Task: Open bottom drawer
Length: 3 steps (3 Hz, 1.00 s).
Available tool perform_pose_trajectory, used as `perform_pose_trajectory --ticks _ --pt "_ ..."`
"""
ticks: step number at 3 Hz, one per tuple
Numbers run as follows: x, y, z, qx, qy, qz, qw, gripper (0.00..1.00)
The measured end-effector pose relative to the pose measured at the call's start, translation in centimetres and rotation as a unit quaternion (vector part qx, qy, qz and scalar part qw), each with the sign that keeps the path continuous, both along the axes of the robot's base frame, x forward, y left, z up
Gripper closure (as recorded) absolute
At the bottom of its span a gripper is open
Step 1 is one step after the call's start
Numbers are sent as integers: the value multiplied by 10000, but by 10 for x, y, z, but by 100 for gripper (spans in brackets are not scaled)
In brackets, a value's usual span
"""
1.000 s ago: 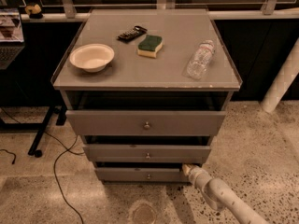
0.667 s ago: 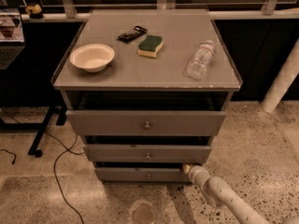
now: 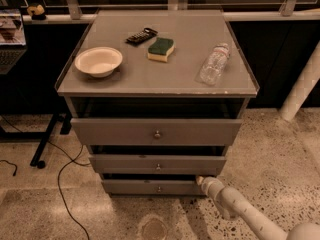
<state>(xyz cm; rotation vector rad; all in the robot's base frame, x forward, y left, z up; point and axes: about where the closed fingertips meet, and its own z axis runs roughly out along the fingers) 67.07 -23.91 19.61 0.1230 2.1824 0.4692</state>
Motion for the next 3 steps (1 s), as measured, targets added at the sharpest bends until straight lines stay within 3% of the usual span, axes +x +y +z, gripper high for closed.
perform_pose_trajectory --ticks 3 --pt "-1 -3 -3 -37 153 -45 9999 100"
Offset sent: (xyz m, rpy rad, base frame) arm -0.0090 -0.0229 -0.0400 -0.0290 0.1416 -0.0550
